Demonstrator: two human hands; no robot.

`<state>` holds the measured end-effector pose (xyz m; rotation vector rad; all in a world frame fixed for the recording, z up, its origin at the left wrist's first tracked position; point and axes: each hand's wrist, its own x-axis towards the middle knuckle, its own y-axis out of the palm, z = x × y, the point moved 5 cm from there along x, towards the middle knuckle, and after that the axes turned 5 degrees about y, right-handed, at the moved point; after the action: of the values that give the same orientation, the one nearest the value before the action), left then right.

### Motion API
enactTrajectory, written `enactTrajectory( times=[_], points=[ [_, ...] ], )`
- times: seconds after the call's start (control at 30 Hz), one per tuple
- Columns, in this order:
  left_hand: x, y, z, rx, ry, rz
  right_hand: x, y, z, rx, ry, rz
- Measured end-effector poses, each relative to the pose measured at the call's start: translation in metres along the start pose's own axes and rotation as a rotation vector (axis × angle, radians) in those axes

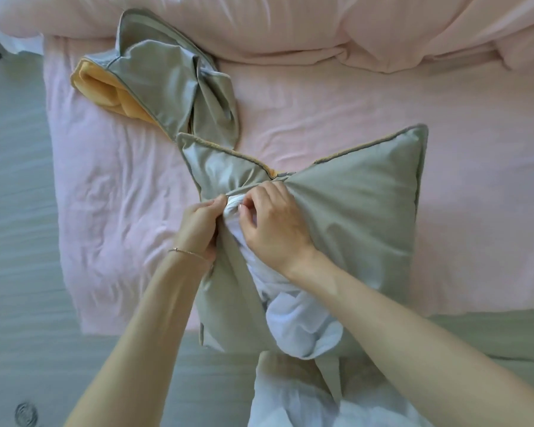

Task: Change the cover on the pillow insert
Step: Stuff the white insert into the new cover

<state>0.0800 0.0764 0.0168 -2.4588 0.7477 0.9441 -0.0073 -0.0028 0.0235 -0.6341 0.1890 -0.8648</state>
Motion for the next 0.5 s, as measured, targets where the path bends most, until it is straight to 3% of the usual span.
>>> enactTrajectory(
  times=[0.1,0.17,0.27,0.33,0.4,0.5],
  points=[
    [-0.003,-0.006,0.020,-0.220,-0.060,0.004,0.006,0.007,-0.004,-0.017,-0.085,0.097],
    [-0.002,-0.018,0.031,-0.252,-0.011,-0.092,0.006,0.016,-0.001,-0.014,-0.151,0.186],
    [-0.001,-0.049,0.037,-0.083,0.138,-0.290,-0.006,0.031,0.013,-0.056,-0.291,0.293],
    [0.004,-0.067,0.036,0.045,0.209,-0.335,-0.014,0.045,0.024,-0.139,-0.376,0.338],
    [0.014,-0.080,0.037,0.121,0.223,-0.304,-0.017,0.064,0.031,-0.251,-0.409,0.381],
    [0.025,-0.091,0.043,0.141,0.156,-0.109,-0.018,0.088,0.034,-0.368,-0.431,0.389]
  ],
)
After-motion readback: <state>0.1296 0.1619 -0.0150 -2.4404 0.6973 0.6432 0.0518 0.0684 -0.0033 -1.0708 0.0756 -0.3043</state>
